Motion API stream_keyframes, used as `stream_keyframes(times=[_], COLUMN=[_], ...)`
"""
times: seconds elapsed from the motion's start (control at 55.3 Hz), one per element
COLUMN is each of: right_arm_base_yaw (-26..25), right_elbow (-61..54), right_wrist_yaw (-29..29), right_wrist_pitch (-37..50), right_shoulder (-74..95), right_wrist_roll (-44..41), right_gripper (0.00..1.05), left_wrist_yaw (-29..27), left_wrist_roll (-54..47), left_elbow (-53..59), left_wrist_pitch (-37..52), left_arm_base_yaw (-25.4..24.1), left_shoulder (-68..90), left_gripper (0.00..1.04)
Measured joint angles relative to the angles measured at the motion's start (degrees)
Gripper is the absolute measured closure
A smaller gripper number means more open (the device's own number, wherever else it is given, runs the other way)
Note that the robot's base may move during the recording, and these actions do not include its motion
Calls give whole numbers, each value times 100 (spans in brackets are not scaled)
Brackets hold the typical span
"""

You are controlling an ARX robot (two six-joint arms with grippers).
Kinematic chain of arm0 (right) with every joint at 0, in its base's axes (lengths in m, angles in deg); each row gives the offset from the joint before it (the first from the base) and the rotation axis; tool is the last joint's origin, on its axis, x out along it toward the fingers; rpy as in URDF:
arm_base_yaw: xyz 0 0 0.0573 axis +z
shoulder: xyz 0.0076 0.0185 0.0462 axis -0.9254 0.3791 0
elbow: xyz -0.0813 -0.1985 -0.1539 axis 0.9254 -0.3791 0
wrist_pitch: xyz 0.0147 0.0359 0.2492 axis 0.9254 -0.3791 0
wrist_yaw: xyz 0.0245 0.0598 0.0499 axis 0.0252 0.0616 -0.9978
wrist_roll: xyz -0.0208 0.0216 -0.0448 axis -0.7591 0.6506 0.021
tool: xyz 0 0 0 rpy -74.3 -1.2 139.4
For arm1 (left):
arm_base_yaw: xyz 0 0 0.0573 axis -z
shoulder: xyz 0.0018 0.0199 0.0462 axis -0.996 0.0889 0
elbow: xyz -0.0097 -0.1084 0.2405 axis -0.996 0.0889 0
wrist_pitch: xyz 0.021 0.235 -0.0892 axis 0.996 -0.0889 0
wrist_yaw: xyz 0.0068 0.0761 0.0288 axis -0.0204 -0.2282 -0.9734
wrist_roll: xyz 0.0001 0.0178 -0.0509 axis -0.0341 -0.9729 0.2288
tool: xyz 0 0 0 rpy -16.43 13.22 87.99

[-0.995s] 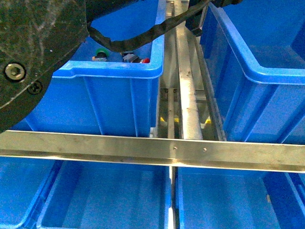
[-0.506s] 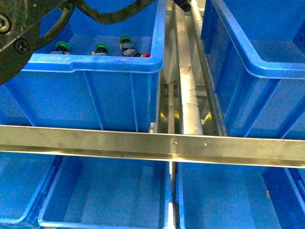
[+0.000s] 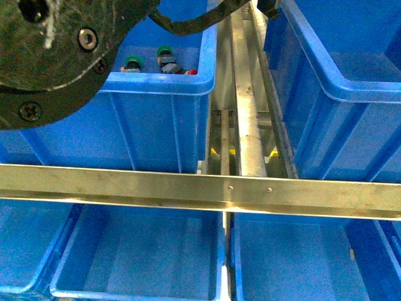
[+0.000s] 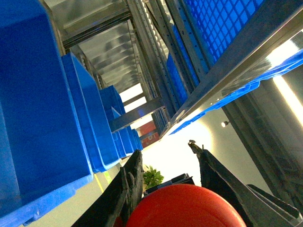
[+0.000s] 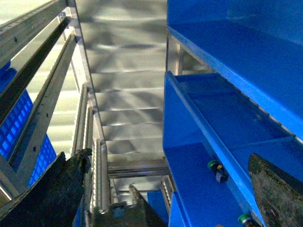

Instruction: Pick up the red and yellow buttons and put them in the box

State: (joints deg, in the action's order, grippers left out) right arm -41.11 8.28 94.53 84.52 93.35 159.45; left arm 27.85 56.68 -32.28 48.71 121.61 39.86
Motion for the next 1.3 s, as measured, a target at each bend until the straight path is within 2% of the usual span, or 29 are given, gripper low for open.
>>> stream_keyframes(times=[0.579, 1.248, 1.302], right_arm_base_yaw=[-223, -431, -448], right_elbow=[-13, -13, -13], right_wrist_yaw=[-33, -153, -155], right_wrist_pitch=[-109, -68, -59], right_shoulder=[-219, -229, -229], right_wrist_roll=[-101, -232, -258], right_gripper=[6, 6, 11], left_wrist_yaw=[-131, -127, -127], left_wrist_roll=[13, 107, 107], left_elbow=[-640, -1174, -1174], left_wrist_pitch=[-251, -361, -365], left_arm_base_yaw=[317, 435, 433], left_shoulder=[584, 1016, 1014], left_gripper=[74, 74, 74])
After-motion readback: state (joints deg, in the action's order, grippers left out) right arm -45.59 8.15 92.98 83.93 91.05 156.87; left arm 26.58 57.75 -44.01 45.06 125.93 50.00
